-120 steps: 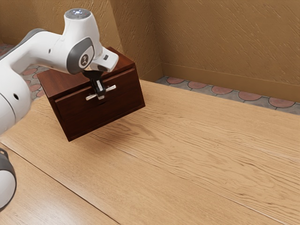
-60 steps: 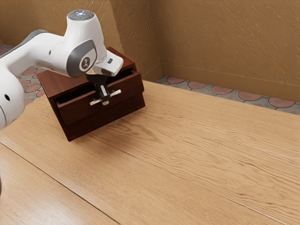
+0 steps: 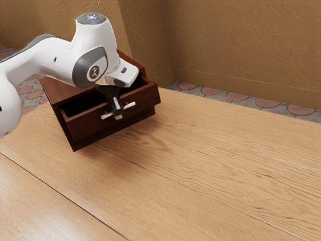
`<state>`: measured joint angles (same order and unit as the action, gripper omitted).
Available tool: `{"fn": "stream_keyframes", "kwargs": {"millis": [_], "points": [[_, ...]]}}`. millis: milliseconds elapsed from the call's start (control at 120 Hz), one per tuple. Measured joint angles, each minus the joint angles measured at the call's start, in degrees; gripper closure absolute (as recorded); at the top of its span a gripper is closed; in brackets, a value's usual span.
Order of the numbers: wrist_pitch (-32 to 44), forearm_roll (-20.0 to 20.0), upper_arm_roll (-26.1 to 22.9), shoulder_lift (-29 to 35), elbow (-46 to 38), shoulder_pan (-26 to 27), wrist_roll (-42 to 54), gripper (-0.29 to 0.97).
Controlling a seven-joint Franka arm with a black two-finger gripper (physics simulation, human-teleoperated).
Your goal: Pull the drawer handle with one arm to open the drawer
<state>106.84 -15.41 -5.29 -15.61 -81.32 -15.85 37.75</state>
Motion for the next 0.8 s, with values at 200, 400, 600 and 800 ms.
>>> {"fn": "stream_keyframes", "kwargs": {"millis": [200, 400, 600, 800], "points": [[0.0, 0.0, -1.9, 1.8, -1.7, -0.1, -1.0, 0.62], [0.0, -0.1, -3.3, 3.0, -3.3, 0.0, -2.0, 0.61], [0.0, -0.2, -4.4, 4.9, -4.9, -0.2, -2.9, 0.63], [-0.1, -0.1, -5.8, 7.8, -7.6, -0.2, -3.7, 0.62]]}}
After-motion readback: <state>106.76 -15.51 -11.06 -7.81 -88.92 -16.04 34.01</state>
